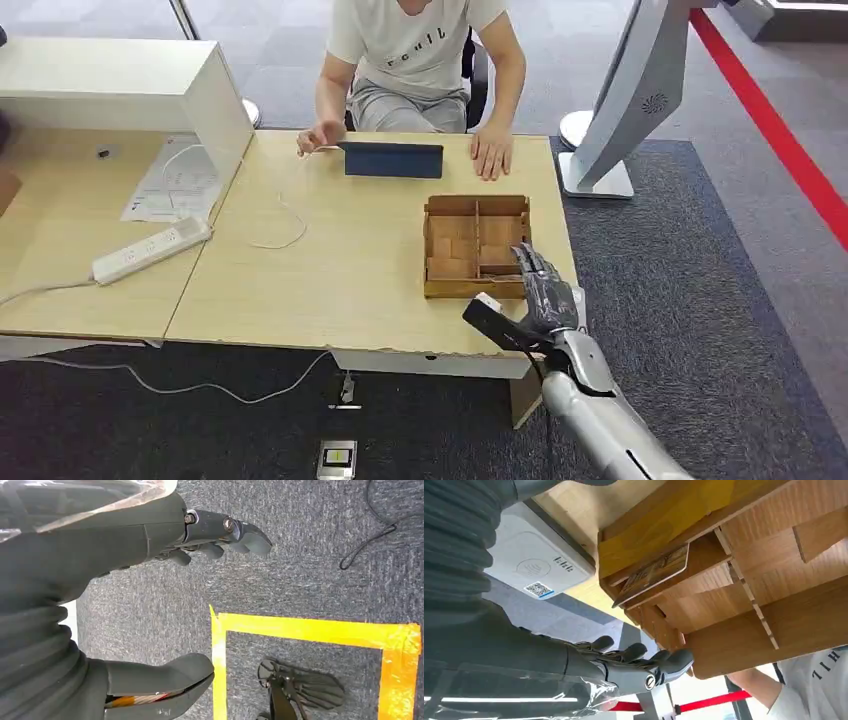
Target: Pass the card to the sensor for recognition and then transmit it.
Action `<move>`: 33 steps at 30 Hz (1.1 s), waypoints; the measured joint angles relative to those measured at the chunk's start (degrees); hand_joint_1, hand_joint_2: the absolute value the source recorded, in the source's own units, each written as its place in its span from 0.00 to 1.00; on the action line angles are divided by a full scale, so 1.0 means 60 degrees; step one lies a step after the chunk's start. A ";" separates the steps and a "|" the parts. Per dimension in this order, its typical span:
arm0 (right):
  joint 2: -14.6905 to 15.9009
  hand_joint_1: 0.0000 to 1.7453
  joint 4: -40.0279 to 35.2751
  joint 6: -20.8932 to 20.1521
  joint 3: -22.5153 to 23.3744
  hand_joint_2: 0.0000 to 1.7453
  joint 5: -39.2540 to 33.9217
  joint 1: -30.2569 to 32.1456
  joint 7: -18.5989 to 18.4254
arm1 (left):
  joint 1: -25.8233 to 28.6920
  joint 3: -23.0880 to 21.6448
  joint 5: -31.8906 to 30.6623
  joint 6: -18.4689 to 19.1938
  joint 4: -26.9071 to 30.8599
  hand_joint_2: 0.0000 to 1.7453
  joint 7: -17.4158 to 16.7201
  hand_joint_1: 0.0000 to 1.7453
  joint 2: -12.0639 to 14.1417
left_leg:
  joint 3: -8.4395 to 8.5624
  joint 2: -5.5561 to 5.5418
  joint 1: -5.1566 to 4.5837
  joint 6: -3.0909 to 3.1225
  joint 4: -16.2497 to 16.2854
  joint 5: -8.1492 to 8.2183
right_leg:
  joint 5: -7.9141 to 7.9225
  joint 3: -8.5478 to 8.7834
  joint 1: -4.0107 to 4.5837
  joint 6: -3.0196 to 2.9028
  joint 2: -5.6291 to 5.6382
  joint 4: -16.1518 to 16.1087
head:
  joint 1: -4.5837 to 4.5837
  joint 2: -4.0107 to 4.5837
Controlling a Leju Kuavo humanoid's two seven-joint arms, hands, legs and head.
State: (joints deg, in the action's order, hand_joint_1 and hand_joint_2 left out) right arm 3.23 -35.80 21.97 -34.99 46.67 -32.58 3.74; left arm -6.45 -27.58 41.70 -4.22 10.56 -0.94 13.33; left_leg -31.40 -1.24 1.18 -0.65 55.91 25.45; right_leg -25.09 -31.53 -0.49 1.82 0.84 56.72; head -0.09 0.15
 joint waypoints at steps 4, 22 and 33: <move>0.0018 0.00 0.0000 -0.0007 0.0026 1.00 0.0204 -0.0047 -0.0069 | 0.0000 -0.0007 0.0011 0.0000 0.0000 1.00 -0.0018 0.00 0.0026 | 0.0000 0.0001 0.0000 0.0000 0.0000 0.0000 | 0.0000 0.0000 0.0000 0.0000 0.0000 0.0000 | 0.0000 0.0000; 0.0029 0.00 -0.0004 -0.0160 0.0171 1.00 0.1082 -0.0128 -0.0277 | -0.0004 -0.0033 0.0011 0.0004 0.0000 1.00 -0.0171 0.00 0.0066 | 0.0001 0.0001 0.0000 0.0000 0.0000 0.0000 | 0.0000 0.0001 0.0000 0.0000 0.0000 0.0000 | -0.0004 0.0000; 0.0004 0.05 -0.0022 -0.0510 0.0182 1.00 0.1278 -0.0126 -0.0397 | -0.0017 -0.0193 0.0033 0.0004 0.0000 1.00 -0.0171 0.00 0.0077 | 0.0000 0.0001 0.0000 0.0000 0.0000 0.0000 | 0.0000 0.0001 0.0000 0.0000 0.0000 0.0000 | 0.0000 0.0000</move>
State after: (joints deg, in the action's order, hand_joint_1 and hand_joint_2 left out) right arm 3.26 -35.93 18.91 -33.90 54.34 -33.34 1.35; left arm -6.55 -28.74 41.90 -4.20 10.56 -1.97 13.79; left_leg -31.40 -1.24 1.18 -0.65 55.91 25.45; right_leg -25.09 -31.53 -0.49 1.82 0.84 56.72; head -0.09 0.15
